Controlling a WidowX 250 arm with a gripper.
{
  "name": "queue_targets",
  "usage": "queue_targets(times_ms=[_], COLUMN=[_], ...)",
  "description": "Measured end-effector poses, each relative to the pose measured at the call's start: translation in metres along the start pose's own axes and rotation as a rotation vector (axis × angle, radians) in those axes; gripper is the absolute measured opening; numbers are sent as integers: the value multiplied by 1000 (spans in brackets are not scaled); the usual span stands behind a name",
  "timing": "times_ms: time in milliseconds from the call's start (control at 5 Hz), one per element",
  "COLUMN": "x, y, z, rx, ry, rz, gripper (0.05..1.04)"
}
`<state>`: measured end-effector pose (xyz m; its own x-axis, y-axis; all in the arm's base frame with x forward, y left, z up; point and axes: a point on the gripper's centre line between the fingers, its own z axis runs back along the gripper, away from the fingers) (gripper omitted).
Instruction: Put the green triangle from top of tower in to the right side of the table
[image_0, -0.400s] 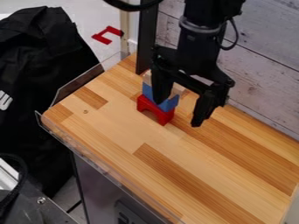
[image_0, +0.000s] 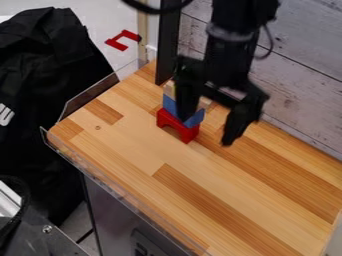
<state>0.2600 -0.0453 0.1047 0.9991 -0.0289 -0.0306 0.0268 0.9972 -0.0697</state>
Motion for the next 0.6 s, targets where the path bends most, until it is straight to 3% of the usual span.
queue_targets(times_ms=[200, 400, 600], x=[23, 35, 48], y=[12, 28, 42], z=[32, 55, 60], rx=[-46, -35, 15], ry=[-102, -154, -151], rz=[37, 76, 95], gripper=[999, 999, 1000])
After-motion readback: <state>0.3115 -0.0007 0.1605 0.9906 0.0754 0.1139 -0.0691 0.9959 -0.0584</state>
